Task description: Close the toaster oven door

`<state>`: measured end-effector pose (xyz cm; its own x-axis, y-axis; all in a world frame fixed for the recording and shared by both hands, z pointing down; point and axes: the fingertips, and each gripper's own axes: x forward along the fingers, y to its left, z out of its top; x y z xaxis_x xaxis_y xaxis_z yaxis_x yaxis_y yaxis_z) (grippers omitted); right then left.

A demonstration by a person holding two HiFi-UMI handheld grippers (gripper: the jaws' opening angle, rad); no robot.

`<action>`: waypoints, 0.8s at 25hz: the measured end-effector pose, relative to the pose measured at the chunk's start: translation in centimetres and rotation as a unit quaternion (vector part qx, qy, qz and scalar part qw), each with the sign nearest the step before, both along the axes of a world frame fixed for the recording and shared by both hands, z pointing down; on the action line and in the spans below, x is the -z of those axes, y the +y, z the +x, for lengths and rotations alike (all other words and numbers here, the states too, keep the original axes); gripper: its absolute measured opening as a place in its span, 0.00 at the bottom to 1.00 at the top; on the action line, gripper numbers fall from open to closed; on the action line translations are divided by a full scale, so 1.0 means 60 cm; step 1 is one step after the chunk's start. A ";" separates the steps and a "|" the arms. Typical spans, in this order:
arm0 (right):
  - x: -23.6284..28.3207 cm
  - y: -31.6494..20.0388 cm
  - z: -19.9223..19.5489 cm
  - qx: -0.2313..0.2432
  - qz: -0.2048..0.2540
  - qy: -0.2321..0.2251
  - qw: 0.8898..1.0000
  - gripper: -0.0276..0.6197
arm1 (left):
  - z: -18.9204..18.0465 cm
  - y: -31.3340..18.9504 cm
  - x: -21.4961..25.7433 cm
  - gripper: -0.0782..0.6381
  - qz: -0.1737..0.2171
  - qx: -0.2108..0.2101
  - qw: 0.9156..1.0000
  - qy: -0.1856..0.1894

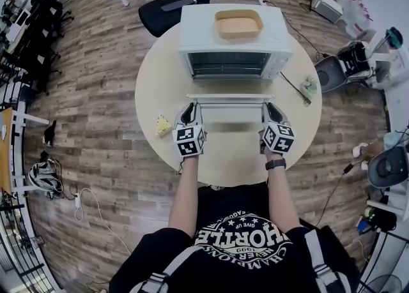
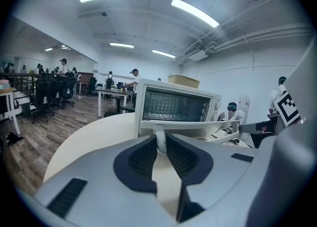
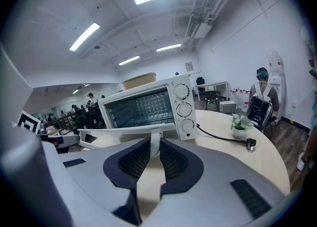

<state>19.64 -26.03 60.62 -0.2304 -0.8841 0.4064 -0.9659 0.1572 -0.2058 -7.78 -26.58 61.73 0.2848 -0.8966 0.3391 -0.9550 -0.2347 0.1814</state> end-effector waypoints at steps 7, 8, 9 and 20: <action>0.012 -0.008 0.000 -0.006 0.012 -0.001 1.000 0.17 | 0.000 -0.008 0.012 0.21 0.006 0.002 1.000 0.004; 0.014 -0.009 0.000 -0.007 0.014 -0.001 1.000 0.17 | 0.000 -0.009 0.014 0.21 0.009 0.002 1.000 0.005; 0.015 -0.010 0.000 -0.007 0.015 -0.001 1.000 0.17 | 0.000 -0.010 0.015 0.21 0.011 0.002 1.000 0.007; 0.030 -0.023 -0.001 -0.018 0.037 -0.007 0.999 0.17 | -0.002 -0.023 0.031 0.22 0.038 0.004 0.999 0.000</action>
<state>19.60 -27.43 58.81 -0.2036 -0.9190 0.3376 -0.9684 0.1382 -0.2078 -7.87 -27.94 59.86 0.2764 -0.9222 0.2704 -0.9572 -0.2391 0.1629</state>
